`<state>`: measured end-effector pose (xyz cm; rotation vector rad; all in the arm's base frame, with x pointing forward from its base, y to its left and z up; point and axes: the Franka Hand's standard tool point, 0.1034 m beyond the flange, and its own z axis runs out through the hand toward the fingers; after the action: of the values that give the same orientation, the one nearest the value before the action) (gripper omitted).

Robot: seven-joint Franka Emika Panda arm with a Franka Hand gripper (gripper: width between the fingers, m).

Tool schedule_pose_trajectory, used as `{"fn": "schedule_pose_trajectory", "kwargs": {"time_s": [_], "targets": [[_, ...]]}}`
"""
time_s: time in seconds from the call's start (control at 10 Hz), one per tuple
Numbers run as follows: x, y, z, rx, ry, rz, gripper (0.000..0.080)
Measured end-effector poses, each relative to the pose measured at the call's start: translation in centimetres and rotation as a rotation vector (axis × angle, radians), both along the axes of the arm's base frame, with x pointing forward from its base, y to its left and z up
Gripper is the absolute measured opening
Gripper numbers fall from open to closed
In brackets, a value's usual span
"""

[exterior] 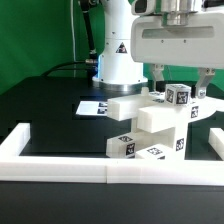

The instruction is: Assemble chair

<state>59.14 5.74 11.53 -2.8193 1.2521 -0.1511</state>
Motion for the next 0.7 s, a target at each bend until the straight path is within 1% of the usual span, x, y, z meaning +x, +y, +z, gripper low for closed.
{"fn": "schedule_pose_trajectory", "kwargs": {"time_s": [0.7], "targets": [[0.01, 0.05, -0.02, -0.068, -0.006, 0.542, 0.0649]]}}
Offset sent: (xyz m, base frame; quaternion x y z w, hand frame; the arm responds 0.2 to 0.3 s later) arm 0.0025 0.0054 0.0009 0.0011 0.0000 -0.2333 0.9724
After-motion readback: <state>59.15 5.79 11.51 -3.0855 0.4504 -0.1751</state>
